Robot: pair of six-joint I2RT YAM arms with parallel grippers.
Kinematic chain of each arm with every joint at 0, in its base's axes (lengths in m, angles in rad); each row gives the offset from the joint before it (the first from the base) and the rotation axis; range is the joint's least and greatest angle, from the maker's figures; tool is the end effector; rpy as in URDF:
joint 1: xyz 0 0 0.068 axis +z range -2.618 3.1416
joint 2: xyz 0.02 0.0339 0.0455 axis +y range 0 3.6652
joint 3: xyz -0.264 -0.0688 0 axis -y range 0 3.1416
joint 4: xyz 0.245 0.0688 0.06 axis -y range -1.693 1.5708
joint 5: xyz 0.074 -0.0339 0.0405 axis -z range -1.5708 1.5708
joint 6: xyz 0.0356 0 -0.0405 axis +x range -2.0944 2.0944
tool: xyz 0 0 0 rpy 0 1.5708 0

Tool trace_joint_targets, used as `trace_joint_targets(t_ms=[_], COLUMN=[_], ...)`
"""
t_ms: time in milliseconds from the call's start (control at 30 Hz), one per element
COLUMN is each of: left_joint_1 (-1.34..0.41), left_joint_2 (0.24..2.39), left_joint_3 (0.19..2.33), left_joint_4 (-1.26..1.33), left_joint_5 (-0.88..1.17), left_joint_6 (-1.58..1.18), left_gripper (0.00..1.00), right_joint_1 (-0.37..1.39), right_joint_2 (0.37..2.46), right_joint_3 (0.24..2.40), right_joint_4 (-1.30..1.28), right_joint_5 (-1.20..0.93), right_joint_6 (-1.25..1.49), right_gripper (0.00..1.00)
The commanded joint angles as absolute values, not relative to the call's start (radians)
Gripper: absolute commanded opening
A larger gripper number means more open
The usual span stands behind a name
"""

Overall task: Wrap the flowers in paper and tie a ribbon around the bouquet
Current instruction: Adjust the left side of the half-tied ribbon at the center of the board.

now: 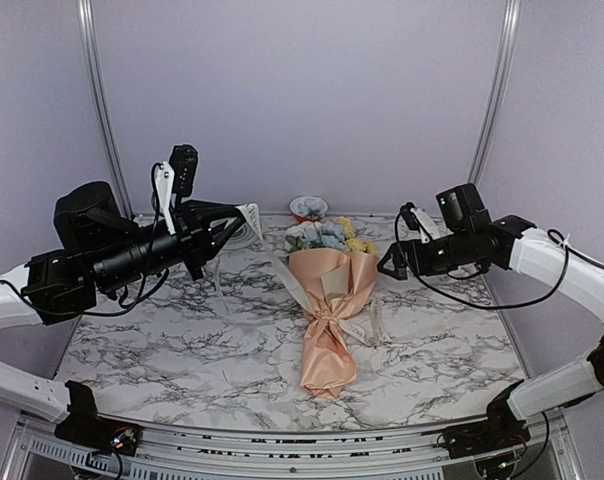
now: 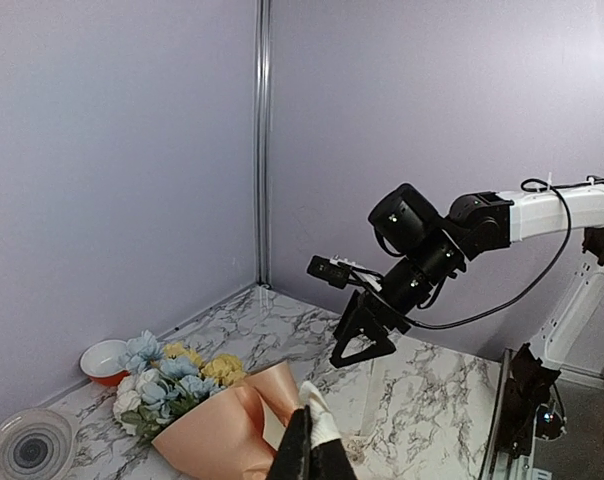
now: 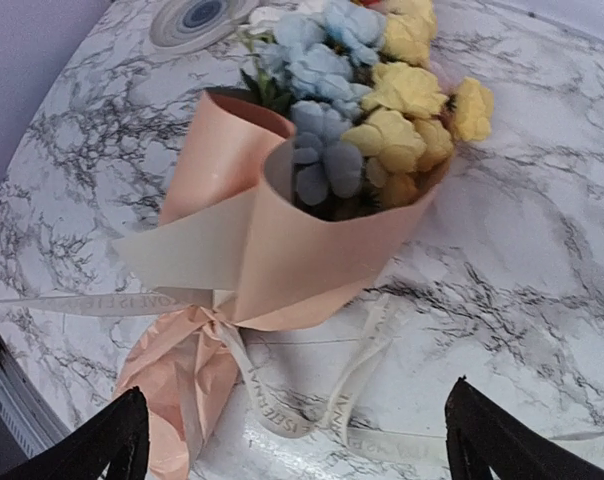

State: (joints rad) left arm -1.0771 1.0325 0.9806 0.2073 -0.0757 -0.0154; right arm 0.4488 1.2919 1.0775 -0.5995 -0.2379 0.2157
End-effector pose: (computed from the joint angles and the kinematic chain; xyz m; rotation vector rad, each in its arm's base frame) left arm 0.1164 -0.2106 0.4043 0.6876 1.2998 -0.8445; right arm 0.2433 0.1265 0.2949 -0.3983 2.4061 0.5912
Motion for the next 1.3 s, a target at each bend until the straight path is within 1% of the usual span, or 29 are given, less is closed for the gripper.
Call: trace_joint_targets(t_ms=[0, 33, 67, 133, 233, 367, 400, 500, 533, 600, 700, 733, 867, 900, 967, 1033, 1100, 1167, 1267], left_joint_1=[-1.115, -1.12, -1.124, -1.129, -1.13, -1.131, -1.131, -1.131, -1.131, -1.131, -1.131, -1.131, -1.131, -1.132, -1.131, -1.131, -1.131, -1.129, -1.13], left_joint_2=[1.06, 1.063, 1.064, 1.064, 1.066, 1.062, 1.058, 1.048, 1.05, 1.055, 1.057, 1.054, 1.031, 1.027, 1.026, 1.027, 1.023, 1.006, 0.983], left_joint_3=[1.029, 1.035, 1.04, 1.043, 1.043, 1.034, 1.032, 1.029, 1.029, 1.029, 1.025, 1.022, 1.01, 1.009, 1.009, 1.009, 1.006, 0.986, 0.9], left_joint_4=[0.234, 0.233, 0.234, 0.234, 0.234, 0.234, 0.232, 0.234, 0.233, 0.234, 0.232, 0.232, 0.228, 0.225, 0.22, 0.216, 0.203, 0.18, 0.136], left_joint_5=[-0.034, -0.034, -0.037, -0.038, -0.05, -0.074, -0.076, -0.082, -0.086, -0.096, -0.113, -0.118, -0.156, -0.174, -0.19, -0.179, -0.179, -0.217, -0.254], left_joint_6=[0.049, 0.052, 0.055, 0.057, 0.051, 0.047, 0.047, 0.045, 0.044, 0.044, 0.047, 0.047, 0.048, 0.046, 0.044, 0.046, 0.046, 0.037, 0.04], left_gripper=[0.0, 0.0, 0.0, 0.0, 0.0, 0.0, 0.0, 0.0, 0.0, 0.0, 0.0, 0.0, 0.0, 0.0, 0.0, 0.0, 0.0, 0.0, 0.0], right_joint_1=[0.657, 0.721, 0.776, 0.829, 0.833, 0.832, 0.832, 0.83, 0.828, 0.827, 0.822, 0.816, 0.773, 0.759, 0.745, 0.744, 0.744, 0.733, 0.684], right_joint_2=[1.294, 1.305, 1.318, 1.356, 1.465, 1.553, 1.564, 1.587, 1.596, 1.624, 1.653, 1.654, 1.623, 1.616, 1.613, 1.612, 1.598, 1.582, 1.572], right_joint_3=[1.125, 1.124, 1.118, 1.107, 1.141, 1.17, 1.168, 1.146, 1.139, 1.146, 1.152, 1.148, 1.091, 1.078, 1.071, 1.084, 1.083, 1.078, 1.073], right_joint_4=[-0.463, -0.399, -0.334, -0.203, -0.117, -0.079, -0.066, -0.017, 0.009, 0.026, 0.02, 0.018, 0.063, 0.076, 0.087, 0.076, 0.079, 0.068, 0.065], right_joint_5=[-0.297, -0.37, -0.388, -0.434, -0.511, -0.5, -0.502, -0.549, -0.574, -0.603, -0.614, -0.616, -0.633, -0.639, -0.66, -0.682, -0.691, -0.637, -0.592], right_joint_6=[0.096, 0.052, 0.02, -0.006, -0.018, -0.04, -0.042, -0.035, -0.021, -0.007, 0.002, 0.003, 0.035, 0.047, 0.065, 0.066, 0.064, 0.066, 0.118], right_gripper=[0.97, 0.96, 0.95, 0.94, 0.94, 0.91, 0.88, 0.65, 0.59, 0.51, 0.35, 0.32, 0.3, 0.27, 0.18, 0.0, 0.0, 0.0, 0.0])
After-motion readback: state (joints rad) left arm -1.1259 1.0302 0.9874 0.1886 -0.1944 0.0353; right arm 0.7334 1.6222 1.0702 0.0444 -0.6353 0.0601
